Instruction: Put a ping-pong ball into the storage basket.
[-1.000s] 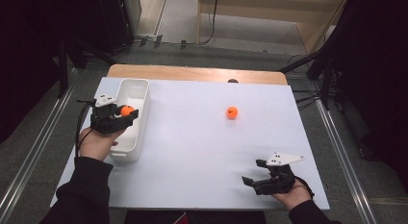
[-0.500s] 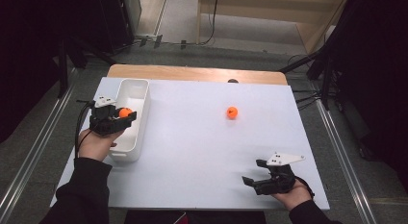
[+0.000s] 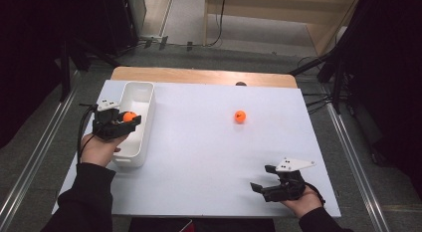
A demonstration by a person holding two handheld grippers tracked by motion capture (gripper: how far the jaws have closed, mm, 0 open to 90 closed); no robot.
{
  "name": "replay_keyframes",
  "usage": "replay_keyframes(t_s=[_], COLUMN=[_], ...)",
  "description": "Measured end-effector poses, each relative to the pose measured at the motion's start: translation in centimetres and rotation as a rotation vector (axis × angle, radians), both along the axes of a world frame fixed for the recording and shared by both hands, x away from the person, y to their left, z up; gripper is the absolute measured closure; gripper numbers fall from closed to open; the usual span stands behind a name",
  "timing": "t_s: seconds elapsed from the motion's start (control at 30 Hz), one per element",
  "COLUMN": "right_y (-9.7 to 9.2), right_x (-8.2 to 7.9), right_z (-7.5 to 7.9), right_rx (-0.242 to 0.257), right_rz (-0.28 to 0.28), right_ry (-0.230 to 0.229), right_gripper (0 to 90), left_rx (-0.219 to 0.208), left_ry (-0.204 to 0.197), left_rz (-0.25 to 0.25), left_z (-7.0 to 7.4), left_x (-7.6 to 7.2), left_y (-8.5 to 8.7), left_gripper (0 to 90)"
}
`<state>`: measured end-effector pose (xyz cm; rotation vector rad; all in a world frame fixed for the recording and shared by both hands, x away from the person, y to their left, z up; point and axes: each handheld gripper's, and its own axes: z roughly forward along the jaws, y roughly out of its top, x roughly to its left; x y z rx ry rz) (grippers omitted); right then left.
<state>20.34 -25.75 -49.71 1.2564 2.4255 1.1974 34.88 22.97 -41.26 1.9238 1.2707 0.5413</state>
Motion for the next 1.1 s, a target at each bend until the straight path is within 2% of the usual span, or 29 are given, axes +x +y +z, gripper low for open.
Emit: replay_keyframes(t_s=[0.43, 0.53, 0.7, 0.87, 1.1], right_y=[0.0, 0.0, 0.0, 0.0, 0.0], right_x=[0.0, 0.0, 0.0, 0.0, 0.0], right_z=[0.0, 0.0, 0.0, 0.0, 0.1], right_rx=[0.0, 0.001, 0.001, 0.001, 0.002], right_rz=[0.0, -0.001, -0.001, -0.005, -0.005], right_ry=[0.0, 0.001, 0.002, 0.001, -0.001], right_gripper=[12.2, 12.2, 12.2, 12.2, 12.2], left_rx=[0.007, 0.003, -0.011, -0.036, -0.063], left_ry=[-0.009, -0.01, -0.01, -0.019, -0.022], left_rz=[-0.011, -0.031, -0.048, -0.07, -0.117], left_z=[0.0, 0.2, 0.6, 1.3, 2.1], left_x=[0.0, 0.0, 0.0, -0.2, -0.6], left_y=[-0.1, -0.1, -0.2, -0.2, -0.9], left_gripper=[49.8, 39.2, 29.7, 22.6, 20.5])
